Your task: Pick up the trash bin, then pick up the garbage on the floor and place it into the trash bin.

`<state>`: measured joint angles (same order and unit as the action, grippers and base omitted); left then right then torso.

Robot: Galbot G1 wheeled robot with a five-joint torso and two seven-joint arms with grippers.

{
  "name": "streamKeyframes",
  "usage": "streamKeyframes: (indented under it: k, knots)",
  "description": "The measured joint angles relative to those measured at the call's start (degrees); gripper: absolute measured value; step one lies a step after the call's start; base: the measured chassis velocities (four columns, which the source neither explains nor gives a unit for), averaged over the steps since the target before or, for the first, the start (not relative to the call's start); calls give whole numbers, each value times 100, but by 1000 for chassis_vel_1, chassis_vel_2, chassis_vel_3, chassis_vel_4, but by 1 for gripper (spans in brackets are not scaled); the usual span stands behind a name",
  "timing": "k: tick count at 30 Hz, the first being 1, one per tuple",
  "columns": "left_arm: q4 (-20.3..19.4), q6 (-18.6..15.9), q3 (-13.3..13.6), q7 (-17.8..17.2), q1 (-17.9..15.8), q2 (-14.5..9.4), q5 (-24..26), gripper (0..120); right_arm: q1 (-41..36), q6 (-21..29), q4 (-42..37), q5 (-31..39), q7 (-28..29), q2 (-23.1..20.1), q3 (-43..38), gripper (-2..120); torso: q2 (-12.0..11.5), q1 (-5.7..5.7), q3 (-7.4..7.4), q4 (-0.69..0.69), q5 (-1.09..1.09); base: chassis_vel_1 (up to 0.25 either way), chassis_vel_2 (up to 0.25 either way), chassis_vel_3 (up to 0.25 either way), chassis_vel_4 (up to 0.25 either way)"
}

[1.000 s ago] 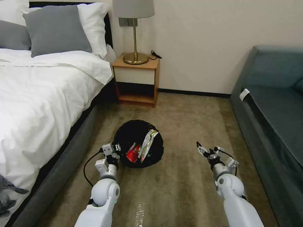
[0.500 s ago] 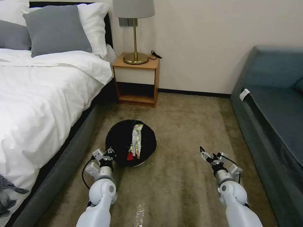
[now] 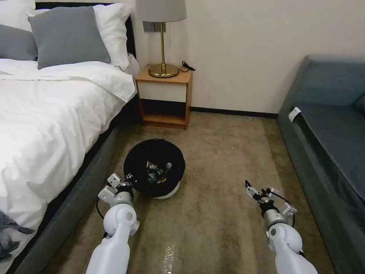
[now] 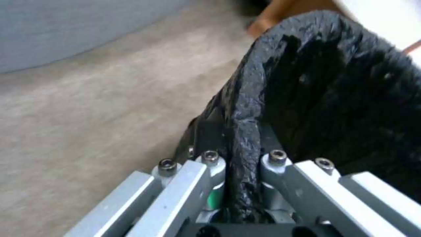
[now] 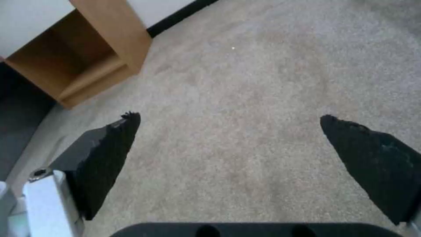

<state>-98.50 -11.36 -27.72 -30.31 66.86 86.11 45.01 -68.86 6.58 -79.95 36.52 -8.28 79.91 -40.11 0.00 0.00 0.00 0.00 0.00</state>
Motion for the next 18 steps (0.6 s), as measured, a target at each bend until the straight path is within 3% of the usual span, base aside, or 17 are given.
streamKeyframes:
  k: [7, 14, 16, 18]
  knots:
    - [170, -301, -36, -701, -133, 6, 24, 4, -75, -62, -18, -80, -51, 47, -36, 100, 0, 0, 0, 0, 0, 0, 0, 0, 0]
    - [270, -341, 5, -802, -200, 32, -47, 32, -189, -143, -20, -157, -112, 69, -64, 100, 0, 0, -1, 0, 2, 0, 0, 0, 0]
    - [268, -342, 13, -799, -200, 31, -50, 33, -199, -146, -23, -158, -116, 67, -67, 100, 0, 0, -1, 0, 2, 0, 0, 0, 0]
    - [233, -335, 51, -784, -189, 30, -89, 46, -252, -155, -55, -157, -158, 50, -81, 100, 0, 0, 0, 0, -1, 0, 0, 0, 0]
